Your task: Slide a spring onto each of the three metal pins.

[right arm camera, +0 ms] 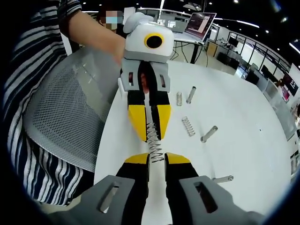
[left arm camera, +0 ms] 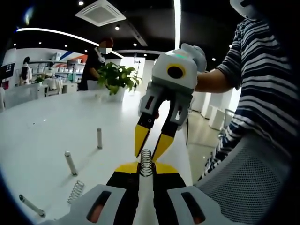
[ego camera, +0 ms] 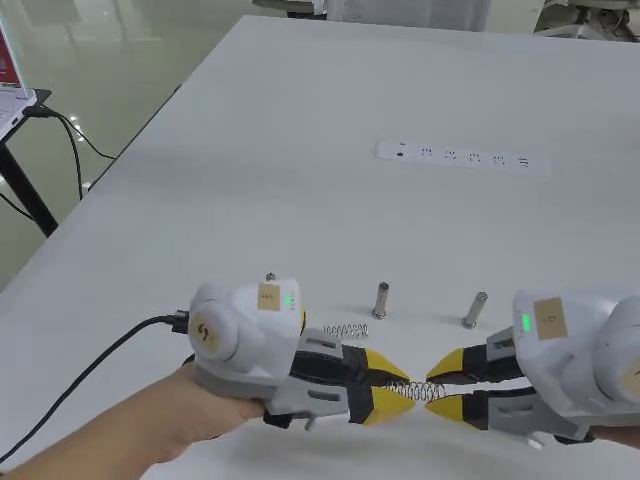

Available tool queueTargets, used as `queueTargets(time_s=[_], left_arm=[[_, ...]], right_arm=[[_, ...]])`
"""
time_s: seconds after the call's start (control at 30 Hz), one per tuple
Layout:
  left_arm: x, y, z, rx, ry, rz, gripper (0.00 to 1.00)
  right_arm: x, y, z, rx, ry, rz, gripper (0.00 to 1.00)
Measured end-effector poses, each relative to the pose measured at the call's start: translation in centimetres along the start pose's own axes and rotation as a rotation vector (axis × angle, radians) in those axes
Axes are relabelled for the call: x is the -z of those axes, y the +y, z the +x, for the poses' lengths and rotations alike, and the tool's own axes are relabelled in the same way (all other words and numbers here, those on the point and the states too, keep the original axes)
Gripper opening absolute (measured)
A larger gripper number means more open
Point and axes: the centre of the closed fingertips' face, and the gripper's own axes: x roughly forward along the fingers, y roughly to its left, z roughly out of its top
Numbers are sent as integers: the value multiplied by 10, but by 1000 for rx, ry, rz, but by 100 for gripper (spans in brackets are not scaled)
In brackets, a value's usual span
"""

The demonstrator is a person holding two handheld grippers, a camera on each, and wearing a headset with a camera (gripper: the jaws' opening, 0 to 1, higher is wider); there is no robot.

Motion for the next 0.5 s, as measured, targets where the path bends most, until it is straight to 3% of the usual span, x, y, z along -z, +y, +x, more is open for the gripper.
queueTargets(time_s=[0.17,0.5], left_arm=[[2,0,-1,15,10,-3,3],[3,-4,0,46,22,-3,3]], right_arm=[[5,4,0,-6,3,4,13],[3,7,0,-8,-18,-16,8]])
